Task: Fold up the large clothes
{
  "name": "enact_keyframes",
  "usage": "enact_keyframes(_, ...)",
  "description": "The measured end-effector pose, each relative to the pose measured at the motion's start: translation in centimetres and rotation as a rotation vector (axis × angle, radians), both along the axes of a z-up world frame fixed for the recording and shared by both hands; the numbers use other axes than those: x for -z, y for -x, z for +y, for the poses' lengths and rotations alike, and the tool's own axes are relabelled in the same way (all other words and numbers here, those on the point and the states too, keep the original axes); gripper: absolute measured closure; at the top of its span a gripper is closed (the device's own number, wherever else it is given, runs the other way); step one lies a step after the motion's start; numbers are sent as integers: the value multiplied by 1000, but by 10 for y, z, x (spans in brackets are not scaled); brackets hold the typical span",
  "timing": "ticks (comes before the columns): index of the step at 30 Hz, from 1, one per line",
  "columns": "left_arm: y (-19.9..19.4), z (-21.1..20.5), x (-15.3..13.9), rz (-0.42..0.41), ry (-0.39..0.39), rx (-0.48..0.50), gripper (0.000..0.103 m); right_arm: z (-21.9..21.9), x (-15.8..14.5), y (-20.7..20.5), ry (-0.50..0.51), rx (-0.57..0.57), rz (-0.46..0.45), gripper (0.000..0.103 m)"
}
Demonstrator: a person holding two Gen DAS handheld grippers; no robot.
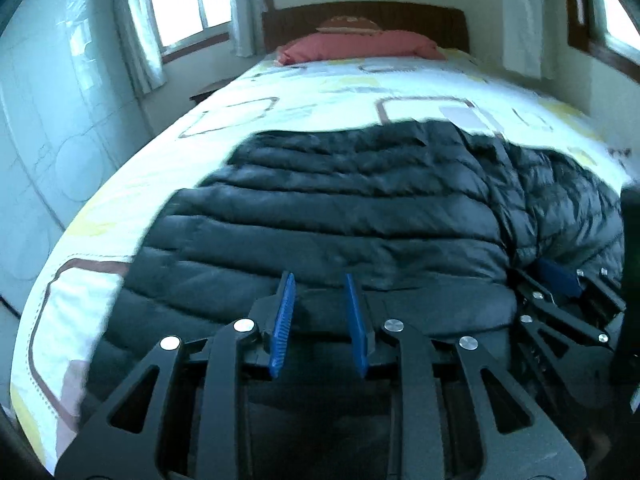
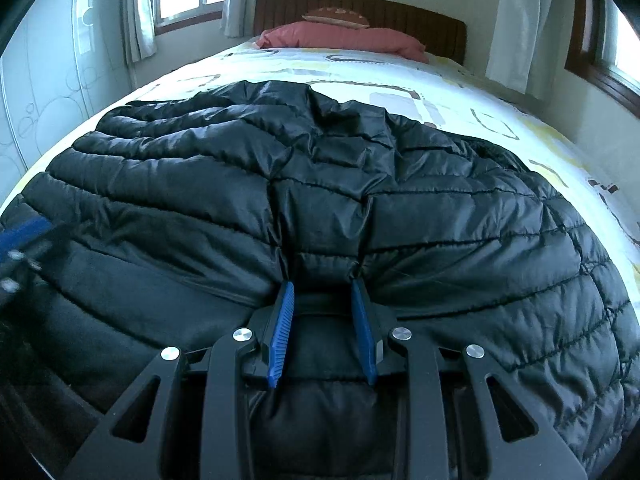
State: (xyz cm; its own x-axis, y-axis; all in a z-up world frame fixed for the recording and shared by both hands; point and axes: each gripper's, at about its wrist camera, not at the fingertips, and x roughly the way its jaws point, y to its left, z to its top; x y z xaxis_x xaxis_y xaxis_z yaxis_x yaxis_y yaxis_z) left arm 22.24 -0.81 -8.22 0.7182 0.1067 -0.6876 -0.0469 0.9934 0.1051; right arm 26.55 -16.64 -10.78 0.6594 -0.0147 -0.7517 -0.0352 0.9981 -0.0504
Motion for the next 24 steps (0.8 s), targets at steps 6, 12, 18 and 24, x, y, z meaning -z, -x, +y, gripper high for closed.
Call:
enact_keyframes(6,-10,82,-19,-24,148,-175,32,-1,-1,1,-4,0,-3,73)
enact_keyframes(12,-36,177,26,184,656,-268,18,-1,-1,1,-4,-1,-3,73)
enact_keyframes(18,-42,199,55,206,853,-191,5,-1,-2,0,-2,-2,-4,73)
enact_keyframes(24,-41,190,60,229,1021,-59,4,-1,-2,0,-2,-2,-5,73)
